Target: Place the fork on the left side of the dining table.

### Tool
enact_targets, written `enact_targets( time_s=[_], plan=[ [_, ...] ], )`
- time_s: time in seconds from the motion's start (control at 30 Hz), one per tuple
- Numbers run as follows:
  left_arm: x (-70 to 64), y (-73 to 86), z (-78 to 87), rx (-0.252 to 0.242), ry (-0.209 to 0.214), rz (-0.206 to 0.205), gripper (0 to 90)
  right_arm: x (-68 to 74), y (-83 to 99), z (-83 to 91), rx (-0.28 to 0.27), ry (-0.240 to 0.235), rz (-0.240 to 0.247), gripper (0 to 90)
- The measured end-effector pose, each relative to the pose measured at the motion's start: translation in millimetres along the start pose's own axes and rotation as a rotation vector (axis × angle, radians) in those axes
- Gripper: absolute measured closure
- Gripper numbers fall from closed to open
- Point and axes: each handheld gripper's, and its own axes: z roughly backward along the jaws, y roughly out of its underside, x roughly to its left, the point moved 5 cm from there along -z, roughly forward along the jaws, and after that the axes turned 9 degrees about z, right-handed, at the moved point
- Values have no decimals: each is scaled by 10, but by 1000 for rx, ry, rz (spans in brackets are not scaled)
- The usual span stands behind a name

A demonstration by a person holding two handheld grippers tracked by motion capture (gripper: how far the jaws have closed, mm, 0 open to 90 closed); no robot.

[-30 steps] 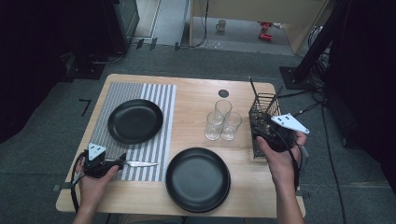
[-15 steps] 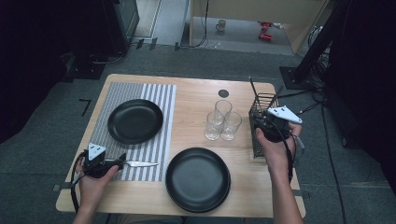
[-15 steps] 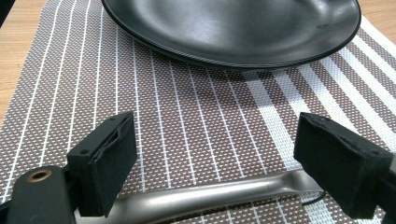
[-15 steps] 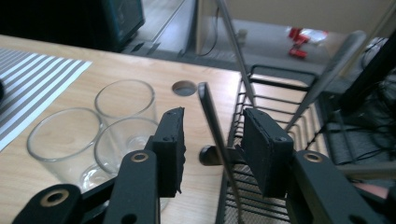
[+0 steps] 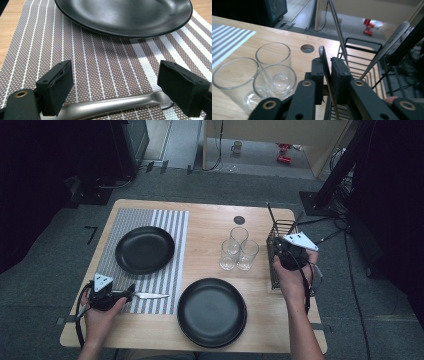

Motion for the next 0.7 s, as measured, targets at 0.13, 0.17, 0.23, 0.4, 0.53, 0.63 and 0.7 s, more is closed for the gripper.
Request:
enact_targets(
  time_s=[0.13, 0.17, 0.23, 0.4, 0.53, 0.63, 0.7],
  plan=[
    [12, -2, 5, -1, 12, 13, 137, -54, 6, 62, -29, 50, 20, 868],
    [13, -3, 6, -2, 14, 17, 137, -76, 7, 83, -38, 69, 27, 877],
    [11, -3, 5, -4, 14, 17, 137, -120, 7, 129, -56, 81, 17, 885],
    [7, -4, 6, -6, 12, 14, 137, -233, 25, 224, -94, 85, -21, 886],
    [15, -8, 7, -10, 18, 25, 137, -277, 21, 294, -124, 80, -48, 886],
    [14, -9, 10, -12, 11, 22, 137, -288, -8, 351, -145, 72, -61, 885],
    [11, -13, 9, -10, 8, 18, 137, -286, -30, 385, -155, 67, -71, 886]
  ],
)
